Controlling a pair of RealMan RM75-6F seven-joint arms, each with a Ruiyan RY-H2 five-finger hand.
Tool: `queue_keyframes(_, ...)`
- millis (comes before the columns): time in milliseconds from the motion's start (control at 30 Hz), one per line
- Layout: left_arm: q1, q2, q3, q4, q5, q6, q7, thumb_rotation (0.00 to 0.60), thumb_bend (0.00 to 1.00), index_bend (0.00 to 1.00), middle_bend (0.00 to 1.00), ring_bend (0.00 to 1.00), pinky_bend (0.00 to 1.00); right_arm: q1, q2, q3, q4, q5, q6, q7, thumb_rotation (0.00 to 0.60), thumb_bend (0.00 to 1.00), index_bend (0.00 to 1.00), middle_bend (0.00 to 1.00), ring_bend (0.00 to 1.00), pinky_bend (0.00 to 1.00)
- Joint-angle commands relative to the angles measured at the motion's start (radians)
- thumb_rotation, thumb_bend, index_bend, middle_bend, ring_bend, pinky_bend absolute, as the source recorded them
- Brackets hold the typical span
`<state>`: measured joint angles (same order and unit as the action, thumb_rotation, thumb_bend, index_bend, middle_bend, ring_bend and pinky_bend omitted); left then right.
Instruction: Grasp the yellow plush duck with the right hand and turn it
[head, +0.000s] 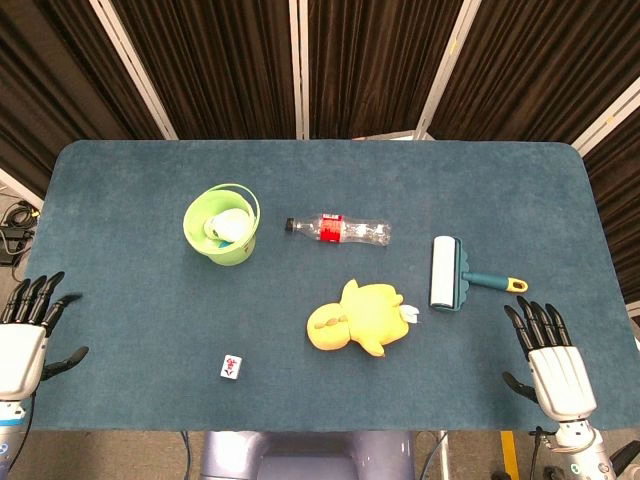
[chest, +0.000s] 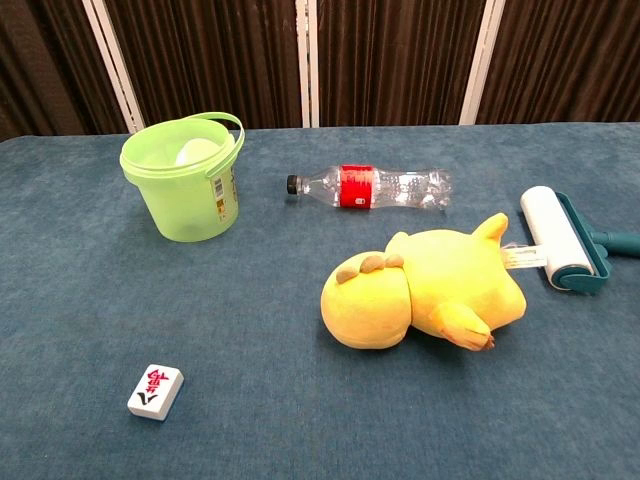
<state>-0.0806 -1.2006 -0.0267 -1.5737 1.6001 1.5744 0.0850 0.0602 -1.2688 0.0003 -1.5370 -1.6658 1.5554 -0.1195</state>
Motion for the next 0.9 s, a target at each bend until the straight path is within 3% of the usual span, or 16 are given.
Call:
queue_keyframes(33,0.0,0.003,0.001,-0.005,-0.004,-0.001,0.002,0.6,0.05,0.0,0.0,0.0,0.0,0.0,0.0,0.0,0.0,0.0,-0.001,0.001,0.6,0.3,0.0,0.0,0.0,0.0)
queue_keyframes(900,0.001,0.017,-0.002,-0.027,-0.014,-0.009,0.008,0.6,0.05,0.0,0.0,0.0,0.0,0.011,-0.003,-0.006,0.012,-0.018,-0.007,0.018,0.6,0.3,0.0,0.0,0.0,0.0)
